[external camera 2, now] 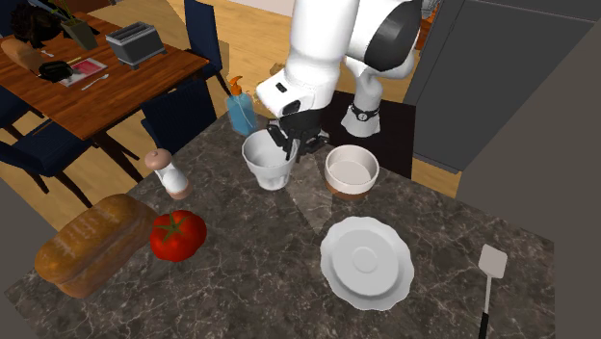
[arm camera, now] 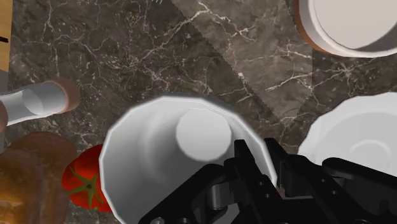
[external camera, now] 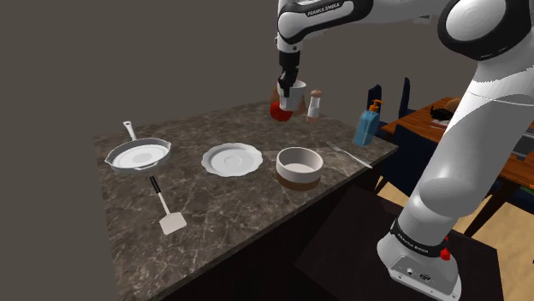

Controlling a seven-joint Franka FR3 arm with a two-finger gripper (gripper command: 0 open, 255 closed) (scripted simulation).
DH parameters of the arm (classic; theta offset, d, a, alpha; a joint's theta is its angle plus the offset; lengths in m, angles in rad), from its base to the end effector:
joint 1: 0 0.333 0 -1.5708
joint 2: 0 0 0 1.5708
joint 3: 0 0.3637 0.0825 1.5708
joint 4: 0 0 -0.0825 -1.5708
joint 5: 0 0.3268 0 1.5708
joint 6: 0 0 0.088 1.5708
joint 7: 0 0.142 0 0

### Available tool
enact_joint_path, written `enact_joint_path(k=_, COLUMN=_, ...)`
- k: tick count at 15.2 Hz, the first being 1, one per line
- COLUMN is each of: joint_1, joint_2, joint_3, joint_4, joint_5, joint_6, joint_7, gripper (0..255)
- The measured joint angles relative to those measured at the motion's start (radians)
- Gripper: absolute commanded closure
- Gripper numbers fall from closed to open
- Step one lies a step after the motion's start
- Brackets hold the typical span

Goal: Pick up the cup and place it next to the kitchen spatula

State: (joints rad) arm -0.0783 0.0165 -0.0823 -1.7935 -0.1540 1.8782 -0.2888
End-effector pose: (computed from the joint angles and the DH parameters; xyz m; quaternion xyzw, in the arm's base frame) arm 0.5139 -0.0998 0.5636 0.9930 0.0846 0.0165 0.0804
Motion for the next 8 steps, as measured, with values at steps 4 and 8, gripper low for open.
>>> enact_joint_path(k=4, joint_1=0.041, joint_2=-0.060, joint_3=0.042, joint_4=-0.064, joint_5=-0.009, joint_6=-0.009, joint_7=0.084, gripper=255)
enact_joint_path(k=8, joint_1=0.084, joint_2=-0.107, joint_3=0.091, joint_4=-0.117, joint_5=-0.011, joint_6=-0.017, joint_7=0.176, gripper=255)
